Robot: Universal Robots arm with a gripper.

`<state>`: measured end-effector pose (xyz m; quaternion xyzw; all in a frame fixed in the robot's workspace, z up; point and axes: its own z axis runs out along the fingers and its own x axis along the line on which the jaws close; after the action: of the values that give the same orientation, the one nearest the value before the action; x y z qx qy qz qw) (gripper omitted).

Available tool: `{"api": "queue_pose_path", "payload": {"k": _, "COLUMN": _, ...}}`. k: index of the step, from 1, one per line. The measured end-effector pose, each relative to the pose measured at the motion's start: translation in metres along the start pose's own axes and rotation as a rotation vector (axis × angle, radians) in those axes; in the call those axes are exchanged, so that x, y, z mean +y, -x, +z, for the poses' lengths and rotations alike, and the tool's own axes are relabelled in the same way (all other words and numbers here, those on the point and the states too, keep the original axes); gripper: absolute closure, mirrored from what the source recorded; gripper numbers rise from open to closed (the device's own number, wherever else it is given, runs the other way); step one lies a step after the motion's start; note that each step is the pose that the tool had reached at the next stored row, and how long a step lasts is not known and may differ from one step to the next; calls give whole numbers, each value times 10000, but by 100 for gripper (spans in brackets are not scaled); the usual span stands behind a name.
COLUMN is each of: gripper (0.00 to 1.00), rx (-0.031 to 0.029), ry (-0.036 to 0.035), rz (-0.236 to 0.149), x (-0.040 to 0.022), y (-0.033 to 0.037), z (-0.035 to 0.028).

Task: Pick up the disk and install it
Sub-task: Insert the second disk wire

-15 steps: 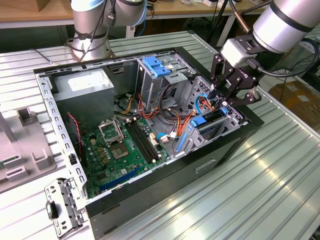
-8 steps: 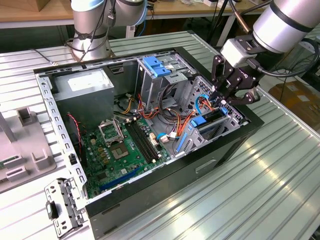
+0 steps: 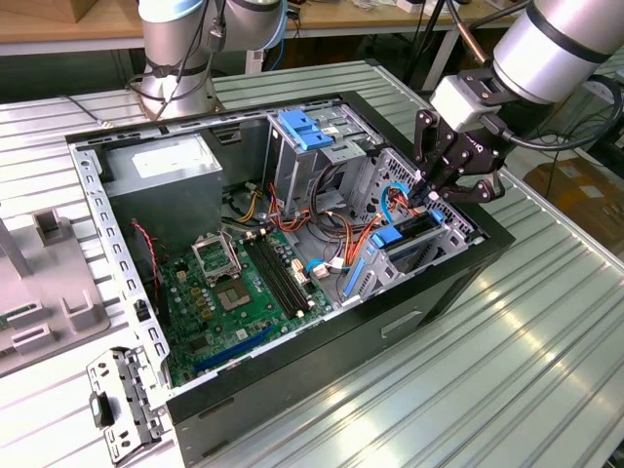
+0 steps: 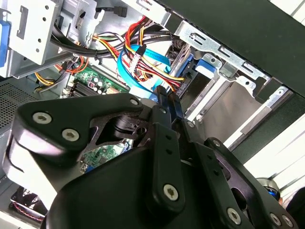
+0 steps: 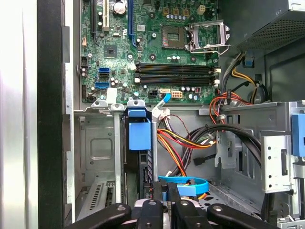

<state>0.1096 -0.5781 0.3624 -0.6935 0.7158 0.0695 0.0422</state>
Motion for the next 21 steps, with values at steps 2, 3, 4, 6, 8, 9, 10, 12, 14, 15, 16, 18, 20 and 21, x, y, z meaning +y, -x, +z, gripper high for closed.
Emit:
{"api": "queue_pose_path", "payload": {"k": 2, "gripper": 84, "rx": 0, "ry": 0, "rz": 0, "x": 0, "y": 0, "z": 0}}
{"api": "queue_pose_path", "payload": {"k": 3, "gripper": 84, "rx": 0, "ry": 0, "rz": 0, "x": 0, "y": 0, "z": 1}}
{"api": "queue_pose_path", "payload": {"k": 4, "gripper": 84, "rx": 0, "ry": 0, "rz": 0, "x": 0, "y": 0, "z": 1}}
{"api": "queue_pose_path", "payload": {"k": 6, "gripper": 84, "rx": 0, "ry": 0, "rz": 0, "x": 0, "y": 0, "z": 0}}
{"api": "queue_pose_path", "payload": {"k": 8, "gripper": 84, "rx": 0, "ry": 0, "rz": 0, "x": 0, "y": 0, "z": 1}}
{"api": "queue_pose_path", "payload": {"k": 9, "gripper": 84, "rx": -3, "ry": 0, "rz": -1, "x": 0, "y": -2, "z": 4}}
{"api": "queue_pose_path", "payload": {"k": 10, "gripper": 84, "rx": -3, "ry": 0, "rz": 0, "x": 0, "y": -4, "z": 4}}
{"api": "queue_pose_path", "payload": {"k": 12, "gripper": 84, "rx": 1, "ry": 0, "rz": 0, "x": 0, "y": -18, "z": 8}}
{"api": "queue_pose_path", "payload": {"k": 14, "gripper": 84, "rx": -10, "ry": 0, "rz": -2, "x": -1, "y": -31, "z": 24}}
{"api": "queue_pose_path", "payload": {"k": 15, "gripper": 84, "rx": -29, "ry": 1, "rz": -2, "x": -1, "y": -38, "z": 38}}
{"api": "queue_pose_path", "payload": {"k": 16, "gripper": 84, "rx": -41, "ry": 2, "rz": -1, "x": -1, "y": -41, "z": 45}}
{"api": "queue_pose_path", "payload": {"k": 18, "gripper": 84, "rx": -98, "ry": 3, "rz": -2, "x": 9, "y": -51, "z": 56}}
{"api": "queue_pose_path", "payload": {"k": 20, "gripper": 84, "rx": -168, "ry": 6, "rz": -6, "x": 25, "y": -58, "z": 62}}
{"api": "queue_pose_path", "payload": {"k": 21, "gripper": 84, "rx": -206, "ry": 7, "rz": -9, "x": 29, "y": -68, "z": 71}}
